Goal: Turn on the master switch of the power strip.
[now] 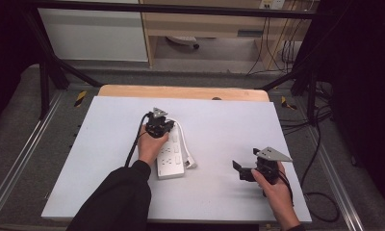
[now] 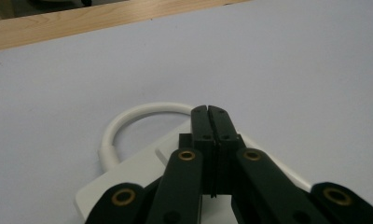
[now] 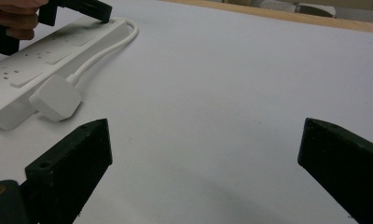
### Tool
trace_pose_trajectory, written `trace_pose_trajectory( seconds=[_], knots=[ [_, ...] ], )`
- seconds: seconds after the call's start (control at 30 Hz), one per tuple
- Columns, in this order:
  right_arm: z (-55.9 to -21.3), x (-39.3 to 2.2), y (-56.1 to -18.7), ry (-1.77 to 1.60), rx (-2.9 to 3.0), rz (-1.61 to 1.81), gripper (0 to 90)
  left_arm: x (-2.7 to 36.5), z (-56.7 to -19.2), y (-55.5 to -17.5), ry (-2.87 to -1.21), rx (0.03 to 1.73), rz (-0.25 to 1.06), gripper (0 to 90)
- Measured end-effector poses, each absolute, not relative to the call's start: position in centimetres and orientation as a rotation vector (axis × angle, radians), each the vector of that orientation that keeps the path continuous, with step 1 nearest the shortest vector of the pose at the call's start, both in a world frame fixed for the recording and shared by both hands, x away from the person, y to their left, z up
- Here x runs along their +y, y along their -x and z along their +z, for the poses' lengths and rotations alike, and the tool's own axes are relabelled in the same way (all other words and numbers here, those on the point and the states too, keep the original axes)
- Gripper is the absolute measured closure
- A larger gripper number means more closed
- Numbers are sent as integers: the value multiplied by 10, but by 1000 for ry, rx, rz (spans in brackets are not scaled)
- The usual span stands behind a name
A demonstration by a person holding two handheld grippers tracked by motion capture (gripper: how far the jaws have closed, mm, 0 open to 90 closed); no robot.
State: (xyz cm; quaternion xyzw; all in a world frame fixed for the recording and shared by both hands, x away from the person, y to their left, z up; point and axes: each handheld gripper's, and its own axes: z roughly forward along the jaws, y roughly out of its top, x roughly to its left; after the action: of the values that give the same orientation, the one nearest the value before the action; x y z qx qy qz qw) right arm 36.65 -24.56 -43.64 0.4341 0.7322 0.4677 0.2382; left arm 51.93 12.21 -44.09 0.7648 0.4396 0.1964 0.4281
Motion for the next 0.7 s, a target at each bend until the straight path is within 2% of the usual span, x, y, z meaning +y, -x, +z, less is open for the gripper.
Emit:
trace_pose_trajectory(
  seconds=[0.7],
  knots=[
    [-436, -246, -366, -1189, 2010, 1284, 32, 126, -442, -521, -1917, 1109, 508, 900]
  ],
)
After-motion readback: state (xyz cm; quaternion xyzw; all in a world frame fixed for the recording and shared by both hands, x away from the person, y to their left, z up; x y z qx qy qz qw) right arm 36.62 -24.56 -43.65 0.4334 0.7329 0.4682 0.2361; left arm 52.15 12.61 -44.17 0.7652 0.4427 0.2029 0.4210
